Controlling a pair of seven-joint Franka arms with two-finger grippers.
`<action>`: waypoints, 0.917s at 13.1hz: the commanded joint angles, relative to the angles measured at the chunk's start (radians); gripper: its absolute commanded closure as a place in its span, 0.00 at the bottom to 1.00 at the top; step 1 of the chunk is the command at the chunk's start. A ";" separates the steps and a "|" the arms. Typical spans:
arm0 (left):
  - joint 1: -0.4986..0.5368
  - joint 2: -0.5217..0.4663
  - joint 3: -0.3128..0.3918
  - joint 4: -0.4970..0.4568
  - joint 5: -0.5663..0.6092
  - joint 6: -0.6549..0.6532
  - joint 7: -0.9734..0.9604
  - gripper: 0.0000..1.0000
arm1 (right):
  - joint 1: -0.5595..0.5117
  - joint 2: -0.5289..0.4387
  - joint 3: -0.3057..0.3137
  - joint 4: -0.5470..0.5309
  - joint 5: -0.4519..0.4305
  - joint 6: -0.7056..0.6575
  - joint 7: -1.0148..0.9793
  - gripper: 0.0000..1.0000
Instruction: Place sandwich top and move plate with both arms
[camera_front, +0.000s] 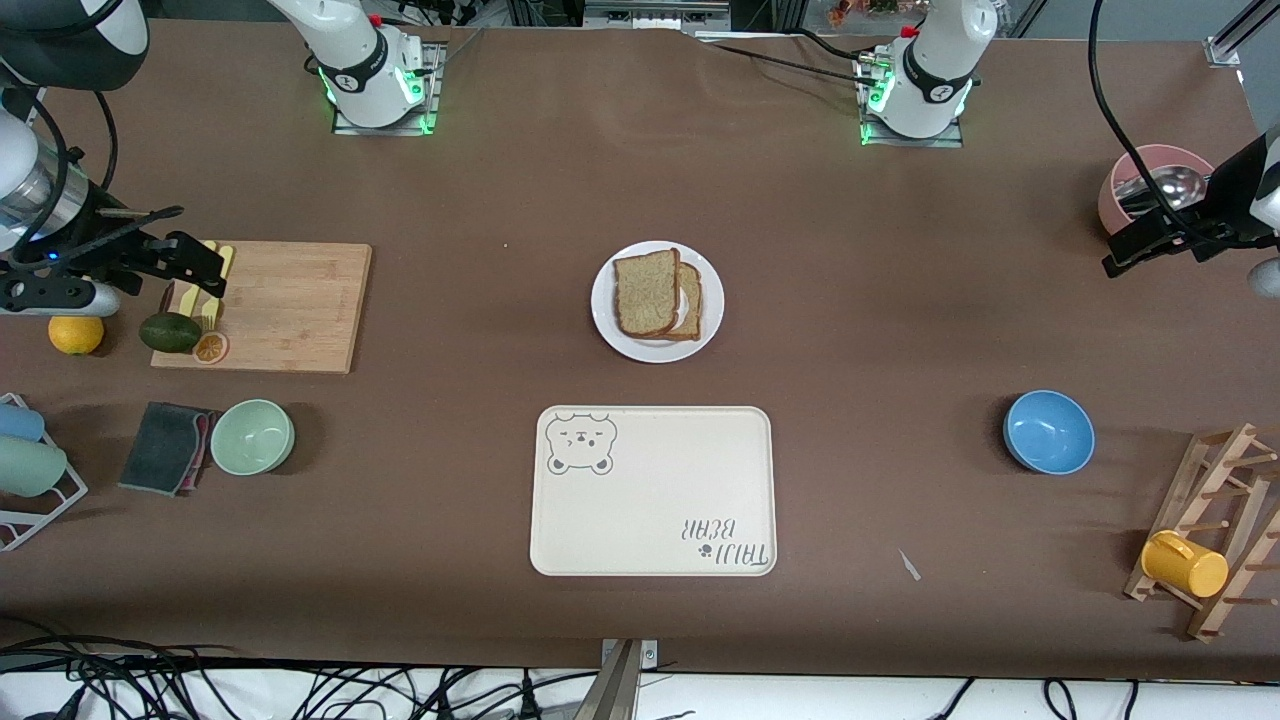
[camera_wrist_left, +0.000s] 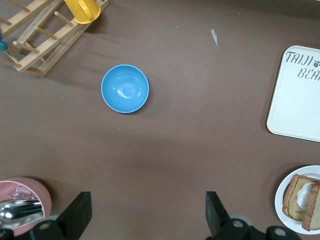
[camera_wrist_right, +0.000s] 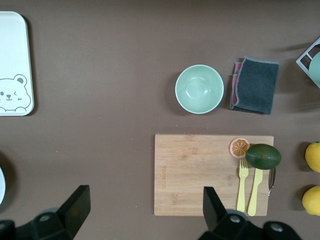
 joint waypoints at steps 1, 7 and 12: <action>-0.003 0.002 -0.004 0.014 0.023 -0.042 -0.002 0.00 | -0.001 -0.005 0.019 0.016 0.009 -0.033 0.031 0.01; 0.000 0.000 -0.003 0.021 0.022 -0.099 -0.002 0.00 | -0.001 -0.026 0.029 0.020 0.002 -0.038 0.031 0.01; -0.001 0.000 -0.004 0.022 0.020 -0.097 -0.002 0.00 | -0.001 -0.027 0.032 0.016 -0.001 -0.039 0.034 0.01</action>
